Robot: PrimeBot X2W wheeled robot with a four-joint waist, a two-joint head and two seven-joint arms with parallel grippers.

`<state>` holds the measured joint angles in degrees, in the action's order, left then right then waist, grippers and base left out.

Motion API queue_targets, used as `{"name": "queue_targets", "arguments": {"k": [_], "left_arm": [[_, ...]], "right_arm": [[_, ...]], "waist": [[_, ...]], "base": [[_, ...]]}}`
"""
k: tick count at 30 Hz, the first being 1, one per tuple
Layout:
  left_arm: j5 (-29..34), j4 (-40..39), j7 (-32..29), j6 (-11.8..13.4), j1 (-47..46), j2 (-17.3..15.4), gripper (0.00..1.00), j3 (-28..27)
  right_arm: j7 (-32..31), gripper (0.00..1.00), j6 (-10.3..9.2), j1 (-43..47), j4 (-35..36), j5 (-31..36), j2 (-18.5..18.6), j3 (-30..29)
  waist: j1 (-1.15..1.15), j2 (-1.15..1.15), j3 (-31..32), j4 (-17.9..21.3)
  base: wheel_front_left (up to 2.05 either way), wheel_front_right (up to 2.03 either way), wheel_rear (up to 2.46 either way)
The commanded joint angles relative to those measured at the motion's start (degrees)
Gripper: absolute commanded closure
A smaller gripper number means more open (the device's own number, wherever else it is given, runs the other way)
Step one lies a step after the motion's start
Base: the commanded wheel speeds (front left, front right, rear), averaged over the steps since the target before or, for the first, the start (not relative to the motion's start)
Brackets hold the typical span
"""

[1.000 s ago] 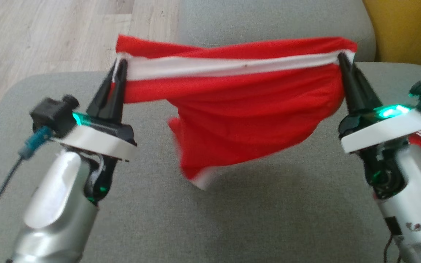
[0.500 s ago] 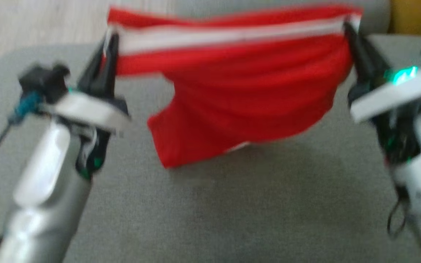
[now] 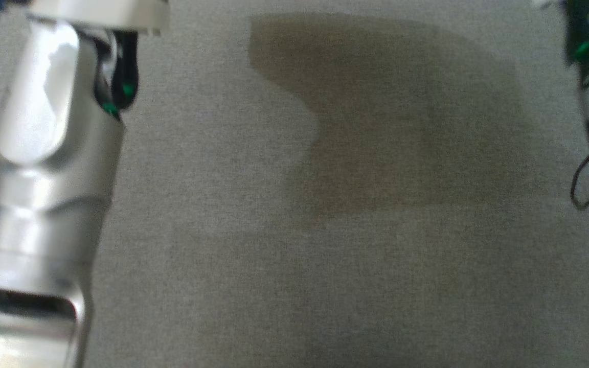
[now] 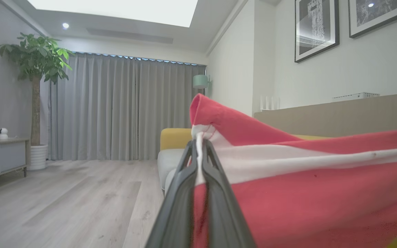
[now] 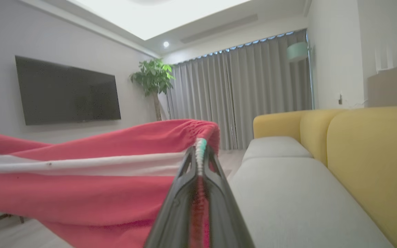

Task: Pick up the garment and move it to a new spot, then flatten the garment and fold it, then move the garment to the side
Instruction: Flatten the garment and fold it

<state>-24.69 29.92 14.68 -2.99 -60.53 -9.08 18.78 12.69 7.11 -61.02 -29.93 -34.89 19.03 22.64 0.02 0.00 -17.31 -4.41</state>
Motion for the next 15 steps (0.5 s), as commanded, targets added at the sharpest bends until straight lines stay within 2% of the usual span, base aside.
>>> {"name": "queue_targets", "arguments": {"k": [1,4,10,15], "left_arm": [[-0.3,-1.8,0.3,-0.3,2.7,-1.2,1.0,-3.3],[-0.6,-2.3,0.3,-1.1,8.1,0.3,1.0,-4.7],[-0.8,-1.9,0.3,-3.5,27.4,4.3,1.0,-7.4],[-2.4,-2.4,0.3,-4.2,38.8,5.9,1.0,-10.5]], "right_arm": [[0.9,1.0,0.37,3.2,0.5,-1.2,0.8,2.2],[1.3,1.0,0.37,7.6,-0.6,-3.1,1.2,4.4],[2.1,1.0,0.37,22.1,-1.5,-8.8,1.8,10.7],[2.3,1.0,0.37,31.8,0.8,-12.2,1.3,12.2]], "waist": [[-0.02,0.0,0.6,-0.3],[-0.02,0.0,1.2,-0.4],[-0.02,0.0,3.6,0.1],[-0.02,0.0,6.6,0.7]], "base": [[0.0,0.0,0.0],[0.0,0.0,0.0],[0.0,0.0,0.0],[0.0,0.0,0.0]]}}
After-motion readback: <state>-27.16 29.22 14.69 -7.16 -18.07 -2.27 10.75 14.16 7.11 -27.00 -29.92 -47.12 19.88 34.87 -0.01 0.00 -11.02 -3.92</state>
